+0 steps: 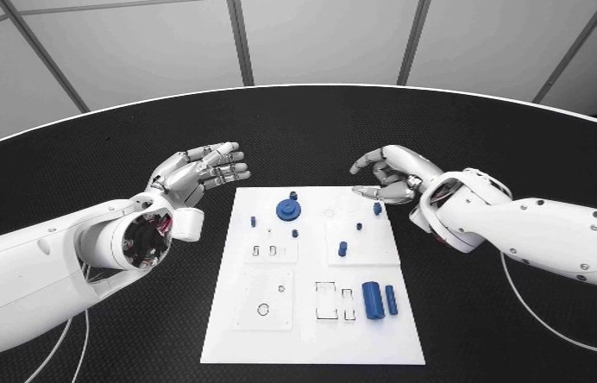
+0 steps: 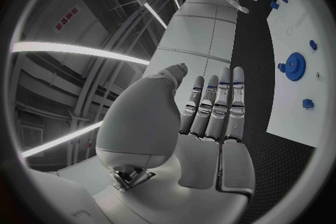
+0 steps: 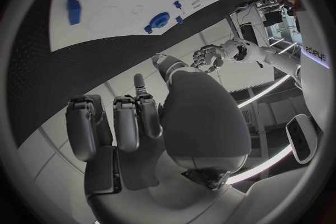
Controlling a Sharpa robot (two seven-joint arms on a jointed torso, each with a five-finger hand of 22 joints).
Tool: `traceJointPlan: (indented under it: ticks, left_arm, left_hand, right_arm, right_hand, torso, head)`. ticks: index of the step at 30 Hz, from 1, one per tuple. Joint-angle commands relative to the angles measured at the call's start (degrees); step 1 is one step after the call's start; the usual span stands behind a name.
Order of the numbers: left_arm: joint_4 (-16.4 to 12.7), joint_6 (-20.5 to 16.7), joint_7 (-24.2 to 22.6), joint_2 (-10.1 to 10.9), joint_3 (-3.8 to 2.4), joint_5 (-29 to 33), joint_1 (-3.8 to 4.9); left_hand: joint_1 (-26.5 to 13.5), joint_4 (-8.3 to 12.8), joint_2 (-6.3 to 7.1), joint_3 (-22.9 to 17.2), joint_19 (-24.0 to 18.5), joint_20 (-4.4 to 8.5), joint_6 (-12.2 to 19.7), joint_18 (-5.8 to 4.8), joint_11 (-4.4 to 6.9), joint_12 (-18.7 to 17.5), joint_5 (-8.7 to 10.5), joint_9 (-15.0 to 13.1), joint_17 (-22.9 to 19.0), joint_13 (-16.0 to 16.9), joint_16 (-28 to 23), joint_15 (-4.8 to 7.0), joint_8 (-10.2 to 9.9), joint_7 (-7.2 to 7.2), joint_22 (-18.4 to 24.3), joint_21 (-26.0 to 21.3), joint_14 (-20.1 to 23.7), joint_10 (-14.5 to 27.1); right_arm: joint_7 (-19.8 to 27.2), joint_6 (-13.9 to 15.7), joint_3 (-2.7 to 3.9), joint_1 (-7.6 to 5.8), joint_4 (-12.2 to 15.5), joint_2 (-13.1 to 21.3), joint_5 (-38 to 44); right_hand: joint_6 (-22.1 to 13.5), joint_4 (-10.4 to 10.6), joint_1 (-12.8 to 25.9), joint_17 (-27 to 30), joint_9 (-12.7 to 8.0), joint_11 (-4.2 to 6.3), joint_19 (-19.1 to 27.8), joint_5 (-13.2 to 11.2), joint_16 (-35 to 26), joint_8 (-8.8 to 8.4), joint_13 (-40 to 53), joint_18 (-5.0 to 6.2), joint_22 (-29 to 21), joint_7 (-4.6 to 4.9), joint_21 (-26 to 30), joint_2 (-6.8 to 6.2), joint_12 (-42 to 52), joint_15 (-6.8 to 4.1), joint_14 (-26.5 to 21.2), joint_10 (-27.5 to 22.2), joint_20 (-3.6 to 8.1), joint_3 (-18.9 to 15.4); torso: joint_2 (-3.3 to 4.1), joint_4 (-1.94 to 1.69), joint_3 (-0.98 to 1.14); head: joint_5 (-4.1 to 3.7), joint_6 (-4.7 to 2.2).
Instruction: Assemble the parts on the task board
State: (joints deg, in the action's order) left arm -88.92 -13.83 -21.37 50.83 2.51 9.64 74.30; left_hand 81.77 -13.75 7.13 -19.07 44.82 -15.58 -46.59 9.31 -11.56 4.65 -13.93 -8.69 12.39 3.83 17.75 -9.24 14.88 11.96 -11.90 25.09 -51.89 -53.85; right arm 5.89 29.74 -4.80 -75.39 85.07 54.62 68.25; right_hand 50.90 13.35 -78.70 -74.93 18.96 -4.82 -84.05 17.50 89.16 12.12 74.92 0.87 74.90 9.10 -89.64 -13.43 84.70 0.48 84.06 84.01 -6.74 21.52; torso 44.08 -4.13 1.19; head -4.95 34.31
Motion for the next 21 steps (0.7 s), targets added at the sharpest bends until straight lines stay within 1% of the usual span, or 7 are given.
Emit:
traceJointPlan:
  ticks: [1,5,7,9,12,17,21]
  left_arm:
    - [0.2,0.1,0.0,-0.1,0.0,0.0,-0.01]
    - [0.3,0.2,0.1,-0.2,0.0,0.0,-0.01]
    - [0.4,0.2,0.1,-0.3,0.01,0.0,-0.01]
    - [0.4,0.2,0.1,-0.2,0.01,0.0,-0.02]
    - [0.5,0.2,0.1,-0.2,0.01,0.0,-0.02]
    - [0.5,0.2,0.1,-0.1,0.01,0.0,-0.02]
    - [0.6,0.2,0.1,-0.1,0.01,0.0,-0.02]
  left_hand:
    - [-0.2,0.0,0.47,-0.4,-0.4,0.08,-0.3,1.03,-0.19,-0.2,0.21,0.1,0.1,0.0,-0.3,0.02,-0.4,2.69,-0.1,0.4,0.5,-0.2]
    - [-0.2,0.0,0.47,-0.4,-0.4,0.08,-0.3,1.03,-0.19,-0.2,0.21,0.1,0.1,0.0,-0.3,0.02,-0.4,2.69,-0.1,0.4,0.5,-0.2]
    - [-0.2,0.1,0.5,-0.4,-0.4,0.07,-0.3,1.03,-0.17,-0.2,0.21,0.1,0.1,0.0,-0.3,0.02,-0.4,2.65,-0.1,0.4,0.6,-0.3]
    - [-0.2,0.1,0.5,-0.4,-0.4,0.07,-0.3,1.03,-0.17,-0.2,0.21,0.1,0.1,0.0,-0.3,0.02,-0.4,2.65,-0.1,0.4,0.6,-0.3]
    - [-0.2,0.1,0.5,-0.4,-0.4,0.07,-0.3,1.03,-0.17,-0.2,0.21,0.1,0.1,0.0,-0.3,0.02,-0.4,2.65,-0.1,0.4,0.6,-0.3]
    - [-0.2,0.1,0.5,-0.4,-0.4,0.07,-0.3,1.03,-0.17,-0.2,0.21,0.1,0.1,0.0,-0.3,0.02,-0.4,2.65,-0.1,0.4,0.6,-0.3]
    - [-0.2,0.1,0.5,-0.4,-0.4,0.07,-0.3,1.03,-0.17,-0.2,0.21,0.1,0.1,0.0,-0.3,0.02,-0.4,2.65,-0.1,0.4,0.6,-0.3]
  right_arm:
    - [0.7,-0.5,-0.03,0.03,-1.0,2.0,-0.6]
    - [0.6,-1.5,-0.06,0.87,-2.4,2.7,-1.0]
    - [0.3,-2.0,-0.07,1.79,-3.2,2.9,-1.1]
    - [0.1,-2.4,-0.07,2.62,-3.7,3.0,-1.2]
    - [-0.1,-2.9,-0.08,3.78,-4.6,2.7,-1.3]
    - [-0.5,-3.6,-0.08,4.52,-5.4,2.0,-1.3]
    - [-1.0,-4.2,-0.08,4.76,-6.2,1.3,-1.3]
  right_hand:
    - [0.3,-0.3,-0.3,-13.1,0.0,0.44,-5.9,0.2,0.1,0.22,10.0,-0.87,15.1,-0.02,-0.4,-0.25,0.0,-0.5,5.5,1.3,0.48,0.0]
    - [0.4,-0.4,-0.5,-13.1,0.0,0.5,-5.9,0.3,0.1,0.23,10.0,-0.87,15.1,-0.07,-0.4,-0.44,0.0,-0.55,5.5,1.3,0.54,0.0]
    - [0.4,-0.5,-0.5,-13.2,0.0,0.52,-5.9,0.3,0.1,0.23,10.1,-0.87,15.1,-0.09,-0.4,-0.49,0.1,-0.56,5.5,1.3,0.55,0.0]
    - [0.4,-0.5,-0.6,-13.2,0.0,0.53,-5.9,0.3,0.1,0.22,10.0,-0.87,15.1,-0.09,-0.4,-0.59,0.0,-0.57,5.5,1.3,0.57,0.0]
    - [0.3,-0.5,-0.6,-13.2,-0.1,0.55,-5.9,0.3,0.1,0.1,9.9,-0.87,15.1,-0.07,-0.4,-0.83,-0.1,-0.55,5.5,1.2,0.59,-0.1]
    - [0.0,-0.5,-0.7,-13.1,-0.2,0.53,-5.9,0.1,0.1,-0.11,9.9,-0.87,15.1,-0.03,-0.4,-0.97,-0.2,-0.5,5.5,1.2,0.59,-0.1]
    - [-0.4,-0.6,-0.8,-13.1,-0.4,0.51,-5.9,0.1,0.0,-0.37,9.8,-0.87,15.1,-0.02,-0.4,-1.08,-0.3,-0.46,5.5,1.1,0.58,-0.1]
  torso:
    - [-0.14,0.2,0.38]
    - [-0.12,0.13,0.42]
    - [-0.15,0.12,0.45]
    - [-0.19,0.21,0.36]
    - [-0.08,0.22,0.45]
    - [-0.07,0.15,0.4]
    - [-0.1,0.06,0.26]
  head:
    - [-0.41,-0.06]
    - [-0.53,0.05]
    - [-0.5,0.14]
    - [-0.53,0.18]
    - [-0.52,0.21]
    - [-0.66,0.25]
    - [-0.76,0.36]
